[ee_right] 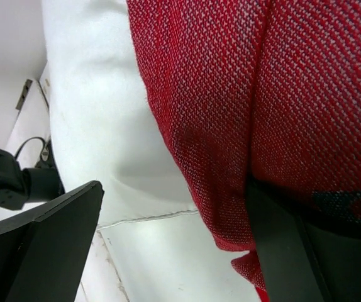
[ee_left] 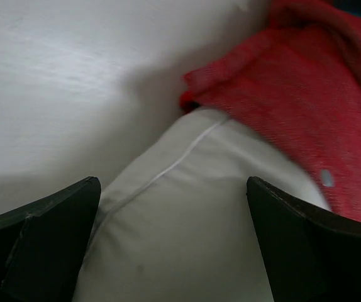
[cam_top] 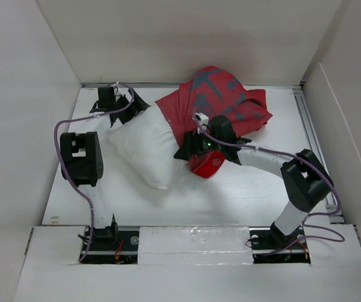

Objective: Put the pillow into the pillowcase

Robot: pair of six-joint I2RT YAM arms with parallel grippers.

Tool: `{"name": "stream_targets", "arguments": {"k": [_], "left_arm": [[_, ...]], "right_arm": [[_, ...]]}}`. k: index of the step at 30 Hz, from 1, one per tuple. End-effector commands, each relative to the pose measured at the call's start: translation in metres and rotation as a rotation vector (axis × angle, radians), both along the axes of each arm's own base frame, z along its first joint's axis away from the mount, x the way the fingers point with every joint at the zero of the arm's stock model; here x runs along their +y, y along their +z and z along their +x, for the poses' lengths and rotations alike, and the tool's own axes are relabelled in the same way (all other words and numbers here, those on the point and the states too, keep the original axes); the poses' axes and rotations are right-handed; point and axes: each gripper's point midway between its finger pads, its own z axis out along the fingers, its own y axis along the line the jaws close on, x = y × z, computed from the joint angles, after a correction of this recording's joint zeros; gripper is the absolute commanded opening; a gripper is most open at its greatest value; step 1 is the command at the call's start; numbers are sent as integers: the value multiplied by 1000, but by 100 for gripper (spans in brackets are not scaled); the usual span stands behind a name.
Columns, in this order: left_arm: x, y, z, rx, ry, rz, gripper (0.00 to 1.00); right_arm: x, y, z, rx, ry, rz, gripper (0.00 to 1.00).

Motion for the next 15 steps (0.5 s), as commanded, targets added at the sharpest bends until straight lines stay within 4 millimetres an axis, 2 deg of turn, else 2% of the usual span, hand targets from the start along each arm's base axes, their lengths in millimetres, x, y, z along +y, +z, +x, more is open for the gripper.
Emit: {"name": "stream_targets", "arguments": {"k": [1,2,3,4,5,7,8,9,12,13,14,15], "left_arm": [[-55,109,13,-331,-281,-107,100],[-62,101,14,-312,-312,-157,100],[-72,113,8,-377,-390,-219,100],[-82,103,-2,-363,-419,-267,100],[-93,110,-11,-361,-434,-322,100],[-109,112,-21,-388,-477,-333,99],[-118,108,-26,-375,-495,-338,94],[-136,113,-37,-386,-546,-341,73],[-163,98,-53,-350,-596,-324,37],[-163,96,-54,-347,-598,-318,28],[-162,82,-60,-310,-593,-321,24],[-161,75,-63,-290,-590,-323,30]], "right_arm": [[-5,-7,13,-40,-25,-55,100],[-5,-11,13,-42,-20,-64,100],[-2,-11,10,-42,-11,-64,100],[-1,-11,12,-45,-7,-71,100],[1,-14,14,-37,-7,-76,100],[4,-13,21,-49,-10,-84,100],[4,-17,21,-41,-9,-89,100],[5,-17,25,-46,-17,-92,100],[0,-8,36,-59,-40,-82,100],[0,-1,36,-71,-41,-73,100],[-5,1,43,-72,-64,-81,100],[-8,14,46,-91,-75,-68,100]]}}
